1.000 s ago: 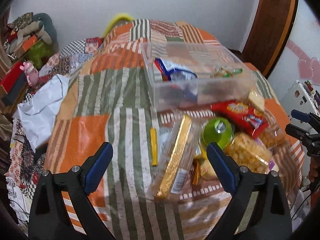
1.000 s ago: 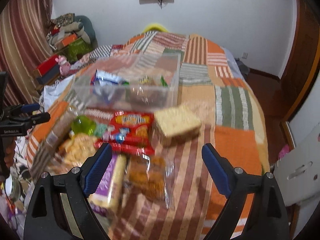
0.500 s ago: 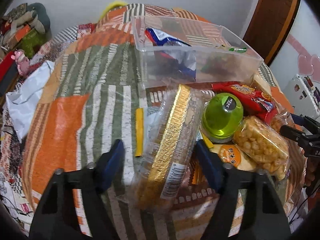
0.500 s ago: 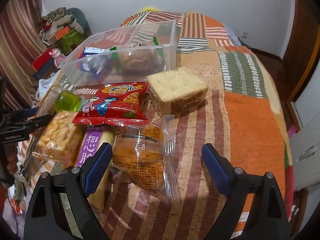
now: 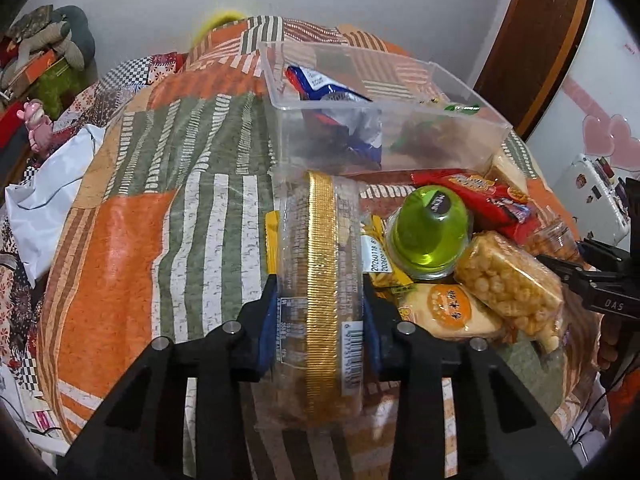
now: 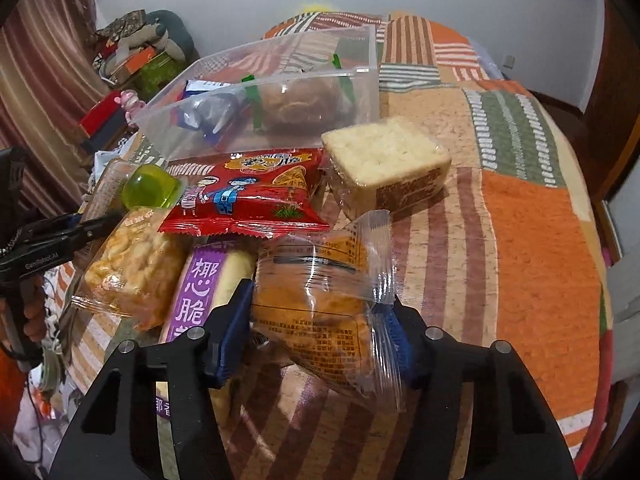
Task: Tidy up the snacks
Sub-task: 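Place biscuit pack in box with left tool while right tool drops orange bag in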
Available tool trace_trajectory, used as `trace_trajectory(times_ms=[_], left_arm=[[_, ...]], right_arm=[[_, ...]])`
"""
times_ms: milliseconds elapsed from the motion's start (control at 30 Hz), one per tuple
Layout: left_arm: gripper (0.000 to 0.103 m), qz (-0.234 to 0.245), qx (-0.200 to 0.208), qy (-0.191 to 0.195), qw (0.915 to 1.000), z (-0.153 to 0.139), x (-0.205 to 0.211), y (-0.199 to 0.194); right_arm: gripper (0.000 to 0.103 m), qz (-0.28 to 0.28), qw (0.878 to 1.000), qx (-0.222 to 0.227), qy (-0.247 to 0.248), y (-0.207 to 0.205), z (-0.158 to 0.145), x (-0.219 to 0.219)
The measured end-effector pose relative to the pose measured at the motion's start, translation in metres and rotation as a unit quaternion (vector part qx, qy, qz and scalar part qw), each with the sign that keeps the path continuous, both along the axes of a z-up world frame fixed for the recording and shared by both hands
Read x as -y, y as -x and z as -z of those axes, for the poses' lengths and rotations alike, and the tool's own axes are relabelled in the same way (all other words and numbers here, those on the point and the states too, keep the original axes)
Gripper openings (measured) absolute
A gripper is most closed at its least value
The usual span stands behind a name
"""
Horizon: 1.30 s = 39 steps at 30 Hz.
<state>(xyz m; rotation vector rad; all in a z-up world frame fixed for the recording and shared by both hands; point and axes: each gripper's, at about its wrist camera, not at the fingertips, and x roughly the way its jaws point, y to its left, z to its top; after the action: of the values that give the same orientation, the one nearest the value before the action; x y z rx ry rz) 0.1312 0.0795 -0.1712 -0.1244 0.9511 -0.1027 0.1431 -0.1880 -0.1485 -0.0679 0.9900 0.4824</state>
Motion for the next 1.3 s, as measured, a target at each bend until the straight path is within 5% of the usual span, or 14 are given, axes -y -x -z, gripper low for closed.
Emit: trace_trajectory(times_ms=[600, 933, 1300], left_arm=[[0.034, -0.021, 0.059, 0.007, 0.9980, -0.050, -0.013, 0.002], [0.034, -0.027, 0.104, 0.018, 0.9940, -0.093, -0.016, -0.021], [0.034, -0.034, 0.111, 0.012, 0.9931, -0.109, -0.018, -0.069]], right_arm=[[0.051, 0.027, 0.997, 0.063, -0.029, 0.006, -0.052, 0.027], [0.051, 0.016, 0.991, 0.118, -0.058, -0.010, -0.089, 0.007], [0.051, 0.005, 0.987, 0.138, -0.084, -0.051, -0.104, -0.030]])
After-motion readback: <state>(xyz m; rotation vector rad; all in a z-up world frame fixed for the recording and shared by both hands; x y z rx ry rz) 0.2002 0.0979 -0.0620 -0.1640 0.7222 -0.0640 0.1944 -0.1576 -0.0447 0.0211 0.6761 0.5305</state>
